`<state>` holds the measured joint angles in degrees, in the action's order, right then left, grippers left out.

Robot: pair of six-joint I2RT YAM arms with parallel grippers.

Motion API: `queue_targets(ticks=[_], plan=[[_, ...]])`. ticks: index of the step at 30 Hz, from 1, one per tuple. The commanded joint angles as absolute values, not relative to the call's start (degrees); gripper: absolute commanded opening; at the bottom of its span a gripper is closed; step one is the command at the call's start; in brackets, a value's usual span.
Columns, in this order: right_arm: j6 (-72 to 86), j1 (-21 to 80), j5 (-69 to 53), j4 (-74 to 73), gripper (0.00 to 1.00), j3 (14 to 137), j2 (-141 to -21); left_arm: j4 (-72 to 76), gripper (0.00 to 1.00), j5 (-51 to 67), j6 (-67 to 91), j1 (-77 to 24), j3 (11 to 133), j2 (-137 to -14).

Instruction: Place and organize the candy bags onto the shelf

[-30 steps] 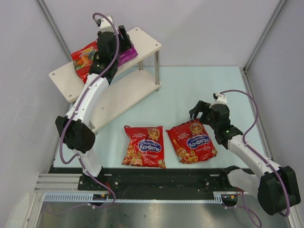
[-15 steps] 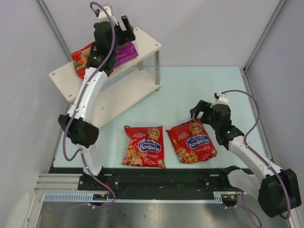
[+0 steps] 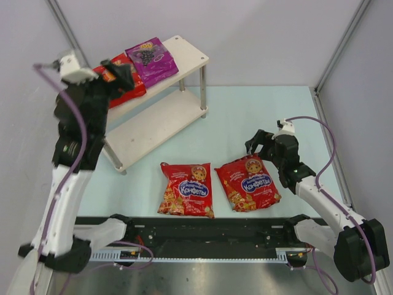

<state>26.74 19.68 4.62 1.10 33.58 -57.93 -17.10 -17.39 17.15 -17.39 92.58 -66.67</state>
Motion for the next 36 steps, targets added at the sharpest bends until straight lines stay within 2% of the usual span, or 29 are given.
queue_targets(ticks=[1, 5, 11, 36], plan=[[26.72, 19.42, 3.34, 2.64, 0.98, 33.49, -57.57, -19.33, 1.0, -24.43, 20.13, -17.14, 80.88, -53.3], [27.33, 19.42, 2.03, 2.81, 0.98, 33.49, -57.75, -24.33, 1.0, -27.6, 22.67, -17.14, 75.16, -45.73], [27.6, 19.42, 1.58, 2.9, 0.98, 33.4, -57.92, -23.21, 0.97, -23.92, 25.22, -17.14, 68.3, -40.96], [26.63, 19.51, 3.25, 1.76, 0.98, 33.4, -57.31, -11.69, 0.91, -13.8, 24.43, -12.92, 61.44, -47.19]])
